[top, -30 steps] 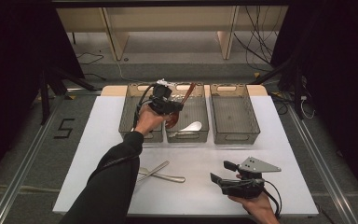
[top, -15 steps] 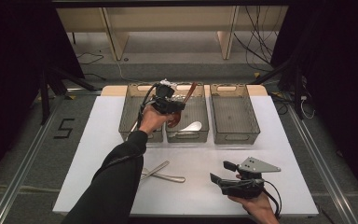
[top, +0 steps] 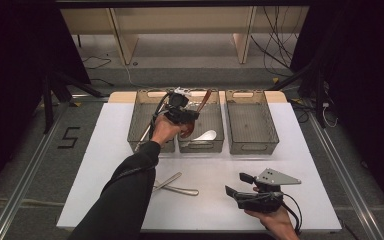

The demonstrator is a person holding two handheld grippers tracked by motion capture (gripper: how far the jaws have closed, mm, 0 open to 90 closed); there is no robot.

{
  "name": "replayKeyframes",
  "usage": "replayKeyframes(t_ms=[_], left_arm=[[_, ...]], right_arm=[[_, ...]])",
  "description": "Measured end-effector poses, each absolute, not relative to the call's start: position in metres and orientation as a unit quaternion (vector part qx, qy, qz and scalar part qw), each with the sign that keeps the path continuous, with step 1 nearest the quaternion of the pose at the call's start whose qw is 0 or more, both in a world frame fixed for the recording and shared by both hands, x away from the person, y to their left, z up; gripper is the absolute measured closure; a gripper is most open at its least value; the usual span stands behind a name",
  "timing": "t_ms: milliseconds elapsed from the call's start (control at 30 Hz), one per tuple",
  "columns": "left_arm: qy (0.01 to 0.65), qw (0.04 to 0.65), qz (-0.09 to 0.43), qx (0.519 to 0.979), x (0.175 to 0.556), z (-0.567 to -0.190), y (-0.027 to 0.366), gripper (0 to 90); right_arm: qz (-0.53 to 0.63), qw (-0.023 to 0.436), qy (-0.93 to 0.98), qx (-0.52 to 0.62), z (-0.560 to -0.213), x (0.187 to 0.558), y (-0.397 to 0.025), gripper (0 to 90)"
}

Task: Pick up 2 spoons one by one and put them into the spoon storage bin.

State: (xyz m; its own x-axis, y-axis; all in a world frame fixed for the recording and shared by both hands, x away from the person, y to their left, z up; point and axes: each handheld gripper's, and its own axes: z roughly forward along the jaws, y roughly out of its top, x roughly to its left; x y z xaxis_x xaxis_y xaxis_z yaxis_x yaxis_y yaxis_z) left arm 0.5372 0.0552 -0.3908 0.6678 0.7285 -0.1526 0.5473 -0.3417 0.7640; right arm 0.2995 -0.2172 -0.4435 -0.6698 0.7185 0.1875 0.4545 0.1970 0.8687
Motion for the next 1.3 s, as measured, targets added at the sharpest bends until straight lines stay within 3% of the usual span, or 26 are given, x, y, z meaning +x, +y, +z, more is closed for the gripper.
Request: replayKeyframes(t_ms=[367,567,933,1300], left_arm=[[0.398,0.411,0.107,0.813,0.538,-0.399,0.055,79.0],[0.401,0.408,0.107,0.813,0.537,-0.395,0.057,72.2],[0.415,0.403,0.090,0.811,0.526,-0.379,0.070,44.8],[0.406,0.406,0.073,0.815,0.500,-0.370,0.087,25.5]], right_arm=[[0.503,0.130,0.764,0.383,-0.444,0.299,-0.217,30.1],[0.503,0.130,0.764,0.382,-0.444,0.299,-0.216,30.1],[0.503,0.131,0.764,0.383,-0.444,0.299,-0.216,30.1],[0.503,0.132,0.763,0.384,-0.443,0.299,-0.217,30.1]])
